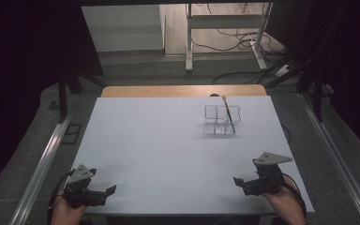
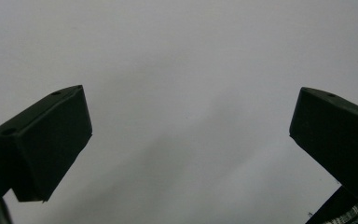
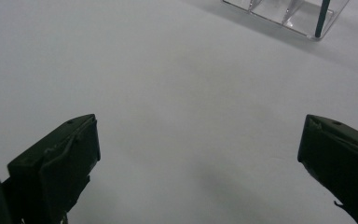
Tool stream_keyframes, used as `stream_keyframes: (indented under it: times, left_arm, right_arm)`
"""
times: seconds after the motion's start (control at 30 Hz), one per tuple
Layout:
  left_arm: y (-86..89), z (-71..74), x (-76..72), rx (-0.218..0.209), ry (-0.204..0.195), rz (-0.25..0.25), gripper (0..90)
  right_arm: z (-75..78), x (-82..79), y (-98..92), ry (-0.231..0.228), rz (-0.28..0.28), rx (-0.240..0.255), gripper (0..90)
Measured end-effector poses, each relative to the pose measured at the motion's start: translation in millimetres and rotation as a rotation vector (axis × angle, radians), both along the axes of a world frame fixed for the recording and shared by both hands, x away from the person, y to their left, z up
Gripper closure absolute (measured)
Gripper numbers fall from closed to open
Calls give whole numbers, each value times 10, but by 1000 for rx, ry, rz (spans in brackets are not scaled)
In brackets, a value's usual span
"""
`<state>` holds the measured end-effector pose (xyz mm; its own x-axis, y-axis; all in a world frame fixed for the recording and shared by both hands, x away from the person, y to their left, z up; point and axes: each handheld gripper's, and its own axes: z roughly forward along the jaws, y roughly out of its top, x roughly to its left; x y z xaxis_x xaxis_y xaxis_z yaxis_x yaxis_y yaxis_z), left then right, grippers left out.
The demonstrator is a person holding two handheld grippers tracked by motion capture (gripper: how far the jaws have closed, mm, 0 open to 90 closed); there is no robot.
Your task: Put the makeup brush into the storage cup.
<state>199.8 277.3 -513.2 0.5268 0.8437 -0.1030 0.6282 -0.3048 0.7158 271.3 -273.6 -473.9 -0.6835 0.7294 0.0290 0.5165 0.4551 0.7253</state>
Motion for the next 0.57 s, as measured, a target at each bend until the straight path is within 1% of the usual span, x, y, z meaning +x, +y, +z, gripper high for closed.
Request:
stream_keyframes:
  times: [0.2, 0.23, 0.33, 0.43, 0.57]
  left_arm:
    - [-1, -4, 1, 2, 2, -2, 0]
    - [-1, -5, 1, 2, 3, -2, 0]
    - [-1, -5, 1, 1, 3, -3, 0]
    - [-2, -5, 0, -3, 2, 0, 0]
    - [-12, -1, 8, -2, -1, 0, 0]
  right_arm:
    - [-30, -37, -22, 10, 1, -17, 0]
    - [-36, -38, -29, 11, 2, -26, 0]
    - [-59, -45, -41, 24, -7, -38, 0]
    - [-72, -50, -52, 36, -12, -38, 0]
    - [-73, -48, -59, 31, -11, -37, 0]
